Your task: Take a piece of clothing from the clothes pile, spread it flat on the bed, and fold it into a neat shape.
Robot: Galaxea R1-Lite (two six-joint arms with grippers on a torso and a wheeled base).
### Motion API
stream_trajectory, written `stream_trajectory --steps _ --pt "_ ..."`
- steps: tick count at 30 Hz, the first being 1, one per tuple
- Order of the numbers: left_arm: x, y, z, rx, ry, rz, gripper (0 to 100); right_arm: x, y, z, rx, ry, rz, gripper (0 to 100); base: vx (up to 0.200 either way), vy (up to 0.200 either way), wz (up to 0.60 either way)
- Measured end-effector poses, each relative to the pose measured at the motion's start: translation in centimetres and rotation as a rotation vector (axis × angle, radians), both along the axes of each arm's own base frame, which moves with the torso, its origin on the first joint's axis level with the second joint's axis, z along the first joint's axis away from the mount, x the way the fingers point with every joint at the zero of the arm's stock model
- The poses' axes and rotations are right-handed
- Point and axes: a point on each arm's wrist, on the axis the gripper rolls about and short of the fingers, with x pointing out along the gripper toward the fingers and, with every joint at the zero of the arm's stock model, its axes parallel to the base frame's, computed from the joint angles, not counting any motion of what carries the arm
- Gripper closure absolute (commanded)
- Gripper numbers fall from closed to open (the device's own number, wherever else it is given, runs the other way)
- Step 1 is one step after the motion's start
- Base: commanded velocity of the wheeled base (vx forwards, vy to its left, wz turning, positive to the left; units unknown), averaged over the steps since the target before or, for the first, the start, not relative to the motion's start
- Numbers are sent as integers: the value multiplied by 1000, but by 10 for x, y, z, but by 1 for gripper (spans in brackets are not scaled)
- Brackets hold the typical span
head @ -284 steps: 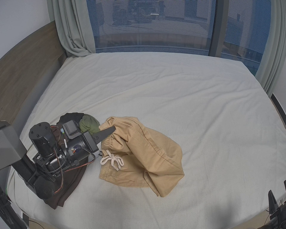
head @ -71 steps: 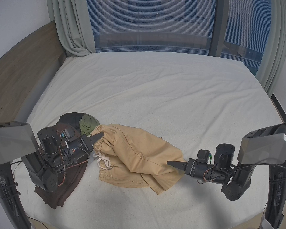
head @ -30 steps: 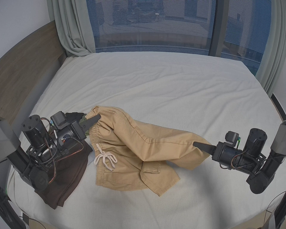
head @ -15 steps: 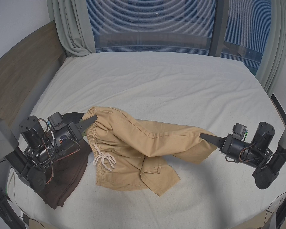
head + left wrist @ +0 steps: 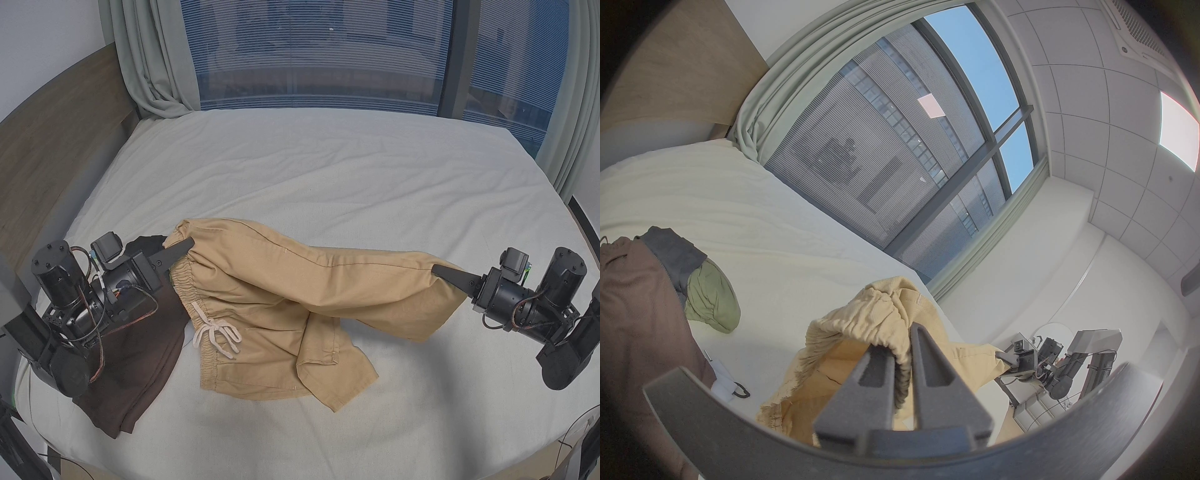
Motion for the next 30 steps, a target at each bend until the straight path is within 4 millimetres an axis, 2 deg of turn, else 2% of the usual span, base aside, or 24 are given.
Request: stream_trajectory --steps 30 --pt "0 8 -4 9 17 -5 100 13 -21 10 9 -53 -85 100 0 0 0"
